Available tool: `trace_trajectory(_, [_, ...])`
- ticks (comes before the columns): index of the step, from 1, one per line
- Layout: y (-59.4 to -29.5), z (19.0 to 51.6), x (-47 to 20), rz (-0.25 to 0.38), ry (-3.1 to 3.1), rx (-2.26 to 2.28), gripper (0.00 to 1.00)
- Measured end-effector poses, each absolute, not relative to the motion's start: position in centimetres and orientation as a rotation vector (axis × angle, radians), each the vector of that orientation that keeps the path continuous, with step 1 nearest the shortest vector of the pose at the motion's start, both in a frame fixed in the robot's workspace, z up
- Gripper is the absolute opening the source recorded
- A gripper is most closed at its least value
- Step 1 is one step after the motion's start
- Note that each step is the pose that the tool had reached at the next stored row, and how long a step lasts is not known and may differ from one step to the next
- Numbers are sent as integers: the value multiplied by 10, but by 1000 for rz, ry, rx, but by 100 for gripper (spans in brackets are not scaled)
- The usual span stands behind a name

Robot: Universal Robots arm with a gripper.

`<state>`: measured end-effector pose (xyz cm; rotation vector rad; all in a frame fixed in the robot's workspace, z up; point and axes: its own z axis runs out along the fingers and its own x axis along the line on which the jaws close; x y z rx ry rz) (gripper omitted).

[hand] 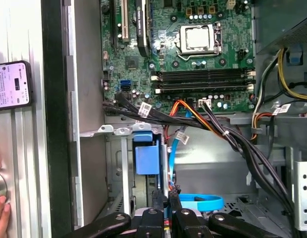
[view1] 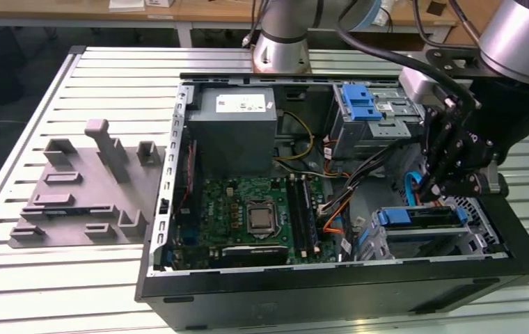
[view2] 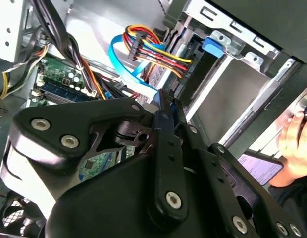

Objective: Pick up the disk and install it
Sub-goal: 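Insert the second disk wire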

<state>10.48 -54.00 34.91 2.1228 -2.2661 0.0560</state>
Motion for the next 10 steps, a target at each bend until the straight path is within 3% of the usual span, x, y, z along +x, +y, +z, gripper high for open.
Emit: trace_trajectory(10, [-545,341,105,70,-2273,2129,16])
